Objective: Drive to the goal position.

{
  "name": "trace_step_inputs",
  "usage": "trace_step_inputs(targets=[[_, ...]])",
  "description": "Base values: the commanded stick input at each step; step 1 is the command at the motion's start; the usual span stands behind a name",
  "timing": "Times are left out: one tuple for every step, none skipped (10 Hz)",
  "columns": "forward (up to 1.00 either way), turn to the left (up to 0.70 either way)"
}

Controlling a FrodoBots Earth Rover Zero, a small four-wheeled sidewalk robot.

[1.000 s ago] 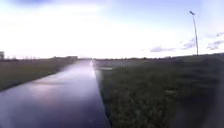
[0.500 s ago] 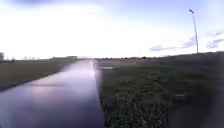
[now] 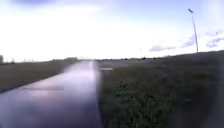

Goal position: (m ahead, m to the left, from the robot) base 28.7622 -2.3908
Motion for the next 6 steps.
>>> trace_step_inputs(targets=[[0.45,0.00],[0.45,0.00],[0.45,0.00],[0.45,0.00],[0.45,0.00],[0.45,0.00]])
